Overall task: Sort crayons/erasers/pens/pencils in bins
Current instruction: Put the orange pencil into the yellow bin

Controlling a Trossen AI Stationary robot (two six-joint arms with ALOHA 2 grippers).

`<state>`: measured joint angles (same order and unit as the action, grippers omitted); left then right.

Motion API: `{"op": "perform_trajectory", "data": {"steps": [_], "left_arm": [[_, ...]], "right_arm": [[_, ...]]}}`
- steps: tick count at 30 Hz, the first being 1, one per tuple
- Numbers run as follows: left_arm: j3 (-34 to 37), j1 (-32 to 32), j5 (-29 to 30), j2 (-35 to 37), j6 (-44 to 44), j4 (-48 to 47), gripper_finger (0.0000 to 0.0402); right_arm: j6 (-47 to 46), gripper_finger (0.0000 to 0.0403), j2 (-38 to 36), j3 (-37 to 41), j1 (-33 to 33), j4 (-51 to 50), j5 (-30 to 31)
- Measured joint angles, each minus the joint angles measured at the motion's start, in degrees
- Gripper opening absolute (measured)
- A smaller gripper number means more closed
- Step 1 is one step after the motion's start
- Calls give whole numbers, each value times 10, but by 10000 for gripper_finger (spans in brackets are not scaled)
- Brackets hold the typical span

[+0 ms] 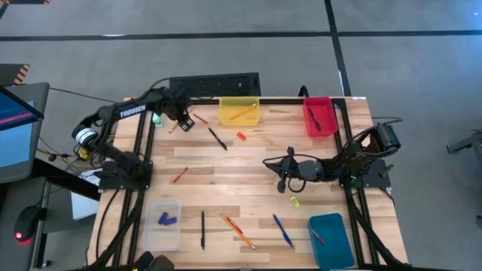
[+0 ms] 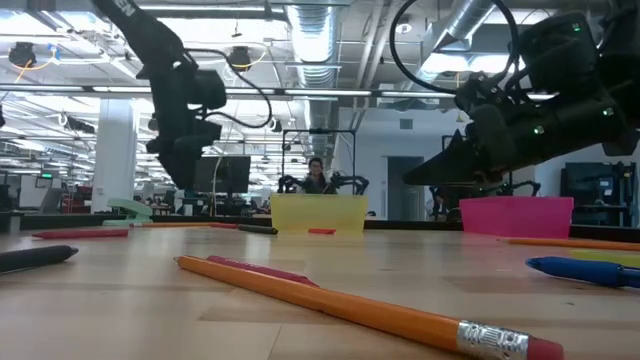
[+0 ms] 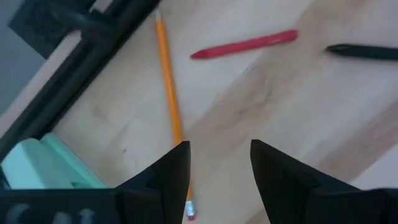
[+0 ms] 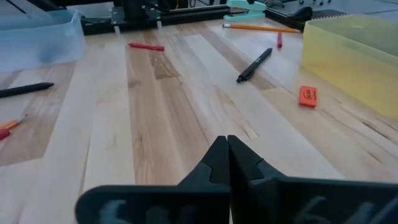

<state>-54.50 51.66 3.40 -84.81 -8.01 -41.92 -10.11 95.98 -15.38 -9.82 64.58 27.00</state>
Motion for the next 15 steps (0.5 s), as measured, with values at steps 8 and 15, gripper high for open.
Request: {"op": "perform_trajectory", "data": {"steps": [8,15], "left_arm": [[-18,32,26,-92,-34,3,161],[-60,49,31,-150,-34,-9,161]], "right_arm": [[0,5,0,0,0,6,0],[0,5,0,0,0,6,0]]}}
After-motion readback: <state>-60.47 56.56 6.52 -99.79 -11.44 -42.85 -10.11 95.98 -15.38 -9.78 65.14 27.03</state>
